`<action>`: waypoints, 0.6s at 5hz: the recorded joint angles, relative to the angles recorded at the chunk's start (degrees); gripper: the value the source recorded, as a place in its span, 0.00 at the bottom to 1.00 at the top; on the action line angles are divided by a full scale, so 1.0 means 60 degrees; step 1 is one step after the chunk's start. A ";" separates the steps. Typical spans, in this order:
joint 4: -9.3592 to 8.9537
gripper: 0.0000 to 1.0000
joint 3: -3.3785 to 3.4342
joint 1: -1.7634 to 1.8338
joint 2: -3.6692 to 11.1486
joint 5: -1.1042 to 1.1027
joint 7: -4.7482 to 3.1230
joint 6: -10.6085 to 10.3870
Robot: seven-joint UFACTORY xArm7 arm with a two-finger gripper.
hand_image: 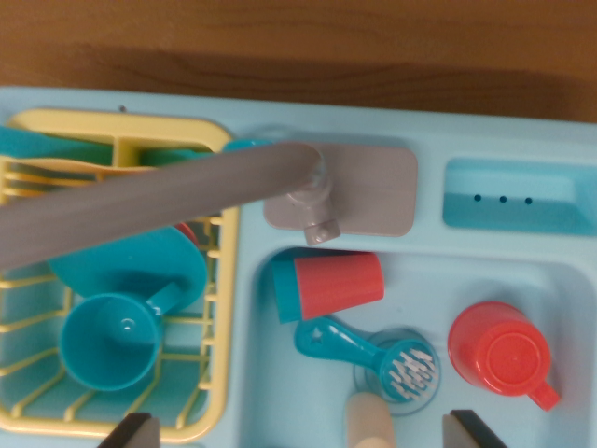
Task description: Pick detergent from the sink
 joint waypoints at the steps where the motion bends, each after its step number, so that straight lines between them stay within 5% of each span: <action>1: 0.0000 0.00 0.0000 0.0000 0.0000 0.0000 0.0000 0.0000; 3: -0.0898 0.00 -0.0100 -0.0074 0.0058 0.0013 -0.0207 -0.0857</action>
